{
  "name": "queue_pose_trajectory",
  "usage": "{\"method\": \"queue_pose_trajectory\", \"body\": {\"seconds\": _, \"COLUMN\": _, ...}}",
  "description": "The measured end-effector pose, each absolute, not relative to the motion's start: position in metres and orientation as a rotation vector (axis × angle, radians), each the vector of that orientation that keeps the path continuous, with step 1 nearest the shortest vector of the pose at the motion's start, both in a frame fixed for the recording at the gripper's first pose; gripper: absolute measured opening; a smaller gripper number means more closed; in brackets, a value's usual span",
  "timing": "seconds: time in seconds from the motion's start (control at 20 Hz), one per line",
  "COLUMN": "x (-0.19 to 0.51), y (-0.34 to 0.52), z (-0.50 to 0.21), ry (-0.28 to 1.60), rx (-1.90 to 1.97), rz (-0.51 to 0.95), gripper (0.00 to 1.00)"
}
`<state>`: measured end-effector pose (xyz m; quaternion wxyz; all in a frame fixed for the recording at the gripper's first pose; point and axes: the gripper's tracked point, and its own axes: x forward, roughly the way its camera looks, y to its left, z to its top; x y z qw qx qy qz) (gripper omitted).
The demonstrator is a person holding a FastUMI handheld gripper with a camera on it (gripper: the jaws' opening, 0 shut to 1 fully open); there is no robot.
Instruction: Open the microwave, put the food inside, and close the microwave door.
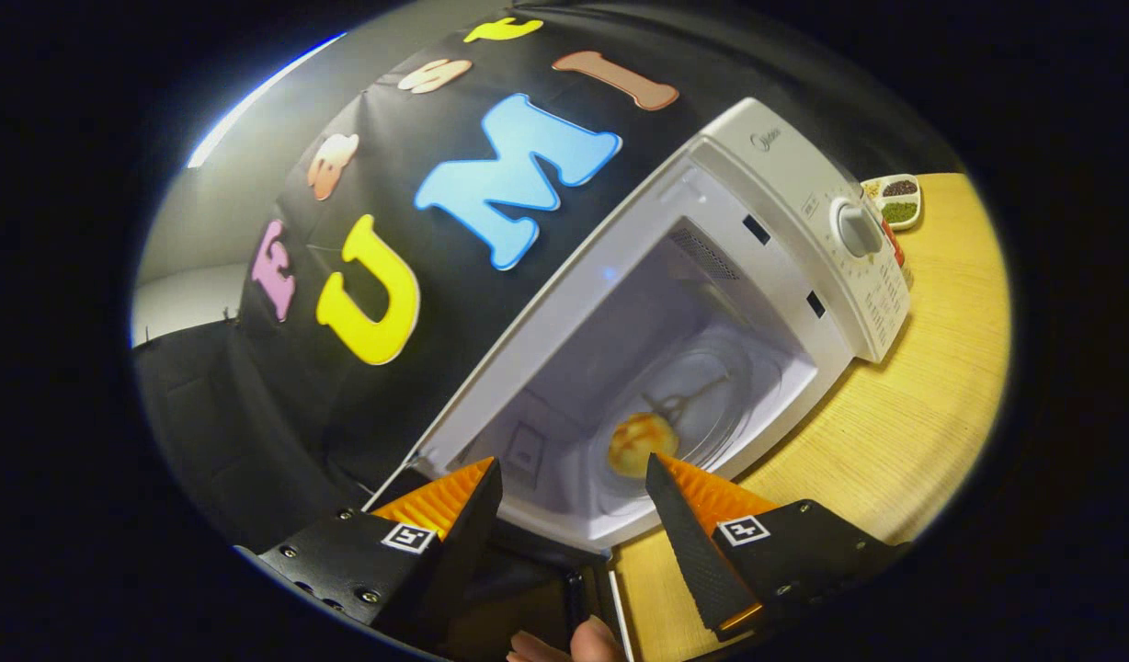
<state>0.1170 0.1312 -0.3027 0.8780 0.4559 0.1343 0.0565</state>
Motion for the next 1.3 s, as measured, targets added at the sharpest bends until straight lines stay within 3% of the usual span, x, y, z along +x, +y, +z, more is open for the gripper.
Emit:
{"method": "queue_pose_trajectory", "body": {"seconds": 0.25, "x": 0.047, "y": 0.126, "z": -0.228, "ry": 0.108, "rx": 0.814, "rz": 0.264, "gripper": 0.95}}
{"method": "queue_pose_trajectory", "body": {"seconds": 0.65, "x": -0.048, "y": 0.159, "z": -0.171, "ry": -0.033, "rx": 0.538, "rz": 0.478, "gripper": 0.95}}
{"method": "queue_pose_trajectory", "body": {"seconds": 0.85, "x": -0.115, "y": 0.210, "z": -0.136, "ry": -0.160, "rx": 0.444, "rz": 0.691, "gripper": 0.95}}
{"method": "queue_pose_trajectory", "body": {"seconds": 1.15, "x": -0.160, "y": 0.288, "z": -0.176, "ry": -0.122, "rx": 0.255, "rz": 0.926, "gripper": 0.95}}
{"method": "queue_pose_trajectory", "body": {"seconds": 1.3, "x": -0.164, "y": 0.313, "z": -0.208, "ry": -0.085, "rx": 0.129, "rz": 0.972, "gripper": 0.88}}
